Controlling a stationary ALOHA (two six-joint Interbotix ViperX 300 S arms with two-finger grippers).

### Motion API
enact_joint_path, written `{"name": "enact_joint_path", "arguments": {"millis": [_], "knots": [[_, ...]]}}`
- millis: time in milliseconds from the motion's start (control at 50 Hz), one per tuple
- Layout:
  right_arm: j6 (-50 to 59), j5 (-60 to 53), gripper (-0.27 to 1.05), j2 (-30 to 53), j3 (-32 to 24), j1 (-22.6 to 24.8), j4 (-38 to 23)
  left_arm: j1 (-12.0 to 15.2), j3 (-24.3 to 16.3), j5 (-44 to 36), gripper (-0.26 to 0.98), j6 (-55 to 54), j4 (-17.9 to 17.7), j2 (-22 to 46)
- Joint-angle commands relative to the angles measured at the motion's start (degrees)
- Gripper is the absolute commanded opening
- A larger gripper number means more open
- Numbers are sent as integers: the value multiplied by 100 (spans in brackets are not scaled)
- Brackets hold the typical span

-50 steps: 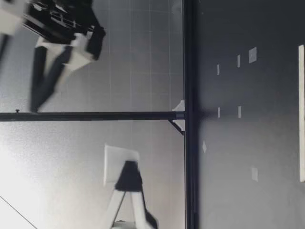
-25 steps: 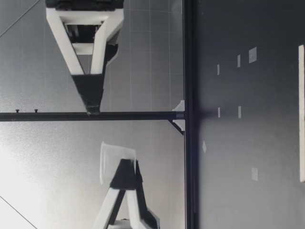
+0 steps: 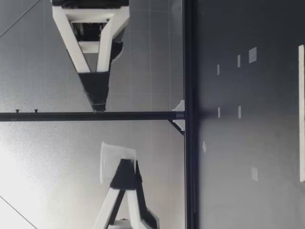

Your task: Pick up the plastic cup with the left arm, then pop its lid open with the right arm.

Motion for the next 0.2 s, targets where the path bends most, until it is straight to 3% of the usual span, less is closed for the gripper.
{"name": "enact_joint_path", "arguments": {"millis": [0, 180], "knots": [[0, -62, 69, -53, -70, -35, 18, 9, -35, -35, 12, 9, 9, -70], [0, -62, 69, -53, -88, -35, 18, 0, -26, -35, 12, 9, 9, -70]]}}
